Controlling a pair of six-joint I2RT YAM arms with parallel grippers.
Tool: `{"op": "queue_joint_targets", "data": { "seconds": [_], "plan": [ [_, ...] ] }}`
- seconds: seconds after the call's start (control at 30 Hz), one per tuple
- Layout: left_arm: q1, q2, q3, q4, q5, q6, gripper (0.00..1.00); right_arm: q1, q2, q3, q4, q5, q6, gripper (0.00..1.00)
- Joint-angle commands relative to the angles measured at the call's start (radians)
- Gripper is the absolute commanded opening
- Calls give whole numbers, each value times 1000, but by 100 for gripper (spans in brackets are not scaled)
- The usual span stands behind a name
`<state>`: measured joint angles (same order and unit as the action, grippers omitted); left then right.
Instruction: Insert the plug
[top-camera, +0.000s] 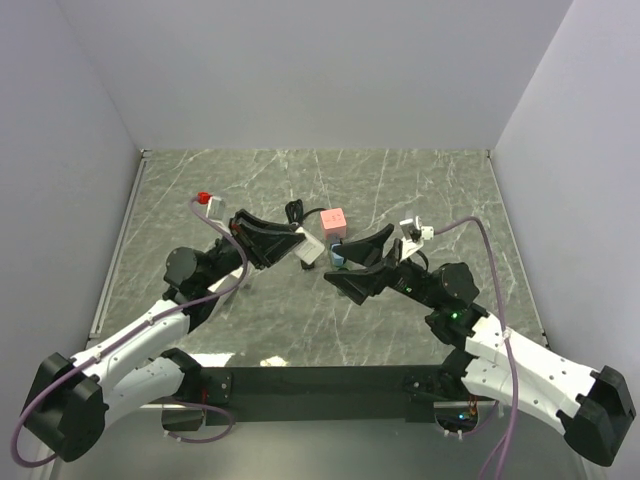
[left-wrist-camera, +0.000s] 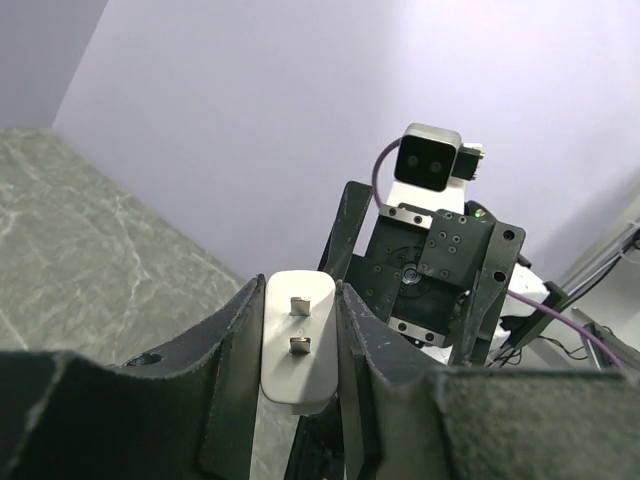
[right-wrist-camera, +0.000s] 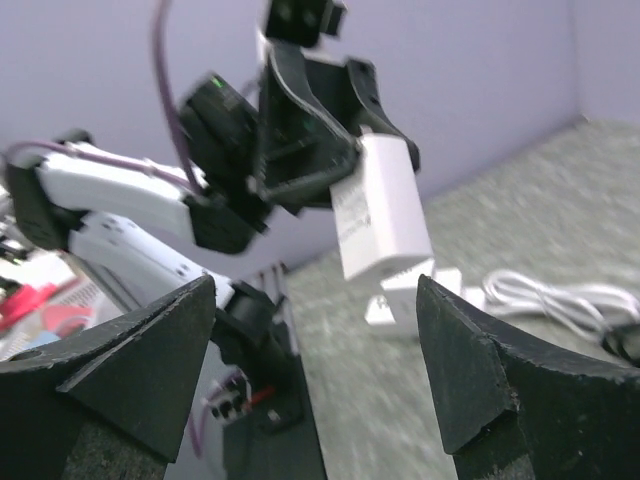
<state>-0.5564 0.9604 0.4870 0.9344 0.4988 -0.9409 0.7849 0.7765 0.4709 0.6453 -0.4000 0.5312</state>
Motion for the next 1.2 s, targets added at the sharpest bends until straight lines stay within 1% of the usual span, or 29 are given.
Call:
{"op": "queue_joint_targets", "data": {
  "seconds": [0.0,0.13,0.37,0.5,0.6,0.8,1.07,1.17],
  "plan": [
    [4,3,42,141,-2,-44,1,-9,30,-2,211,-42,73,87],
    [3,0,35,202,1,-65,1,-12,79,6,231,-39,73,85],
    [1,-17,33,198,12,-61,1,-19,135,11,266,-25,95,84],
    [-11,-6,30,237,12,-71,1,-19,174,34,304,-43,102,81],
    [-25,8,39,253,15,-70,1,-18,210,49,344,-66,115,77],
    [-54,31,48,254,7,-59,1,-18,234,40,445,-95,118,73],
    [-83,60,55,270,-6,-55,1,-16,245,67,462,-125,115,68],
    [-92,80,65,268,-11,-45,1,-16,271,69,499,-146,134,62]
  ]
}}
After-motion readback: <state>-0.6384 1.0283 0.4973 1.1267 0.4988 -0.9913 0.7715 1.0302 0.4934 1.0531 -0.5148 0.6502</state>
